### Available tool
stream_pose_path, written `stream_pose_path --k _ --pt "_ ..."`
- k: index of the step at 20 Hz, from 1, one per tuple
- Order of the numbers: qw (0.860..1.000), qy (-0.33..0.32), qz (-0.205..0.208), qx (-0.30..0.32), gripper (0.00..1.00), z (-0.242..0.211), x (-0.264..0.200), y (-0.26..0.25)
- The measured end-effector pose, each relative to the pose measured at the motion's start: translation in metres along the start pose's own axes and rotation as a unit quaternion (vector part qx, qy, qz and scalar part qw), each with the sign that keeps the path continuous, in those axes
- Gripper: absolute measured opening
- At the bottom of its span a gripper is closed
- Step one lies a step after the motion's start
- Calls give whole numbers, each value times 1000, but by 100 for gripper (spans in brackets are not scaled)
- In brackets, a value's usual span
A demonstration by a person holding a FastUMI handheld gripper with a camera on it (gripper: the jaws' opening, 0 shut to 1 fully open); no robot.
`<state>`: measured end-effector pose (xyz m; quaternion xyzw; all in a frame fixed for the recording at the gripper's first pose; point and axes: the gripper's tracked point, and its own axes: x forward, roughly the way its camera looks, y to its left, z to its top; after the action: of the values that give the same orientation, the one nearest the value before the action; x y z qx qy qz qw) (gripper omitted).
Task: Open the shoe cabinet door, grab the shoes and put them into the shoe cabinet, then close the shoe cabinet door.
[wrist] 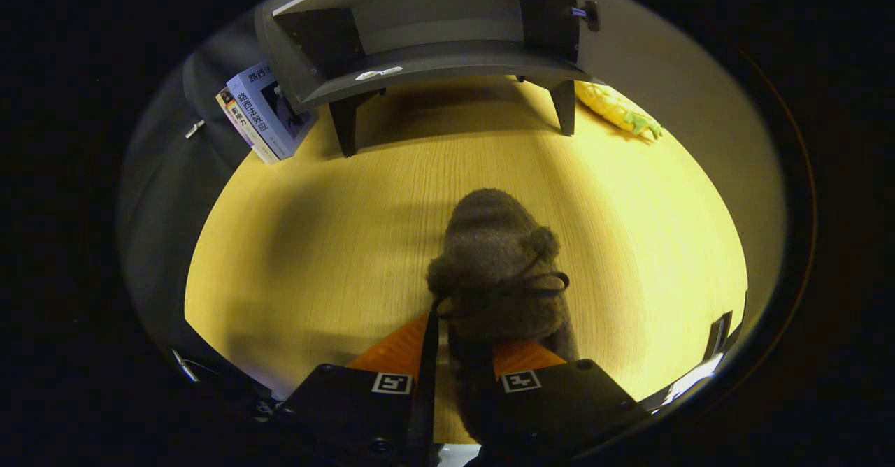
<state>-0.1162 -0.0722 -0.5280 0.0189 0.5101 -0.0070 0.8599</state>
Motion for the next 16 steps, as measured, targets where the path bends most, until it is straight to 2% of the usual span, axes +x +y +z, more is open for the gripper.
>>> stream_pose_path --k 4,8,12,16 --pt "1000 -20 2 -8 31 13 11 3" --pt "999 -52 -14 -2 15 28 26 -8" --pt "998 -56 -21 -6 5 28 16 -7" --pt "997 -71 -16 -18 5 36 -11 -2"
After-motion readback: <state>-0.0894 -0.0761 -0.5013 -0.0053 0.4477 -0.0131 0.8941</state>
